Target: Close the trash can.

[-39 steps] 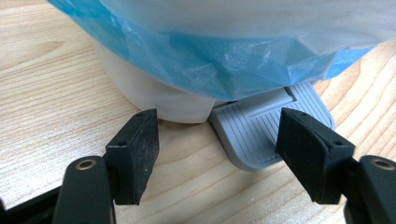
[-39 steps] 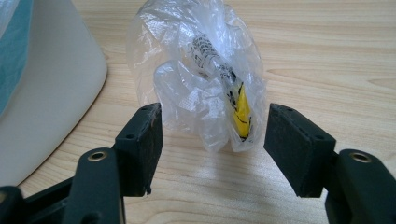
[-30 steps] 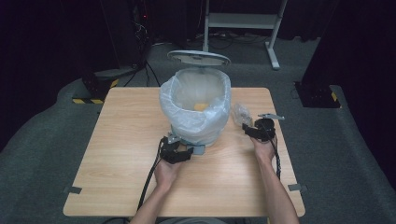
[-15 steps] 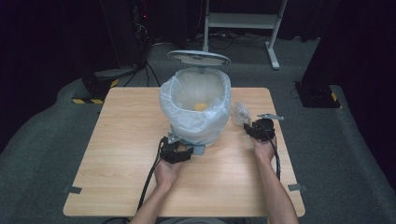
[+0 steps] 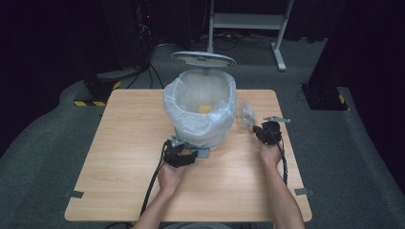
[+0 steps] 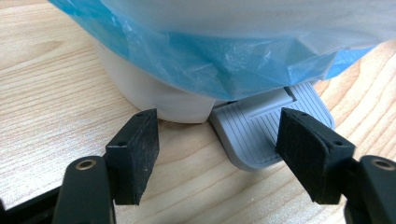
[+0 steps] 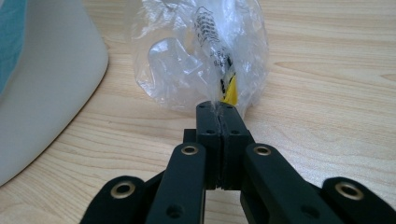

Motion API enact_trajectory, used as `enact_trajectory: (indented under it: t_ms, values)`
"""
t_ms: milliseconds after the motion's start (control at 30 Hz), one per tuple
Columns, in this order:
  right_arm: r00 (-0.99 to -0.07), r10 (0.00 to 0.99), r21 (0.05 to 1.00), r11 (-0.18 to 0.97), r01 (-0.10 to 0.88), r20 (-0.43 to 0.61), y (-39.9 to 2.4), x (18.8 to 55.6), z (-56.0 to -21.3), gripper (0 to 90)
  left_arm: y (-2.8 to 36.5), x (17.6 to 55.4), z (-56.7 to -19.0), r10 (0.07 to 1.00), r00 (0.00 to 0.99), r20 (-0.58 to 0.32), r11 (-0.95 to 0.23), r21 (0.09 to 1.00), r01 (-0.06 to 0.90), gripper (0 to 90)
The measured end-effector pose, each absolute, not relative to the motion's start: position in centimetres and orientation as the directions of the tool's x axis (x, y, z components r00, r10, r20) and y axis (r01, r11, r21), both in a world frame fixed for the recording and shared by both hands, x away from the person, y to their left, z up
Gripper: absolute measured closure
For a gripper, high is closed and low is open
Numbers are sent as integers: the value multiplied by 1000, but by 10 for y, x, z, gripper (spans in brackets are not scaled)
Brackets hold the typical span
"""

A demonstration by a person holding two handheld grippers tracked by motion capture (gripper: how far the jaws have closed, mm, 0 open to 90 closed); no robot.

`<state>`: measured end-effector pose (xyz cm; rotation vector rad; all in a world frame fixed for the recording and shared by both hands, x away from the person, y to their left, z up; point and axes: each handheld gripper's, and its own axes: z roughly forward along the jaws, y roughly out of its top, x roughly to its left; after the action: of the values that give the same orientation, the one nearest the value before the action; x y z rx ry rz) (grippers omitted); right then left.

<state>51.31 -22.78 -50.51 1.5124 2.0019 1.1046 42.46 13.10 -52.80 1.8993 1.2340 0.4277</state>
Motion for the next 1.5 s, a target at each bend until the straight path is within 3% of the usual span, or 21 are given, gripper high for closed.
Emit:
enact_trajectory:
  t_ms: [1500]
  values:
    - [-514,838,798,178,576,184,-247,441,-462,900,132,426,-528,871,465,-157,-184,773,607,299]
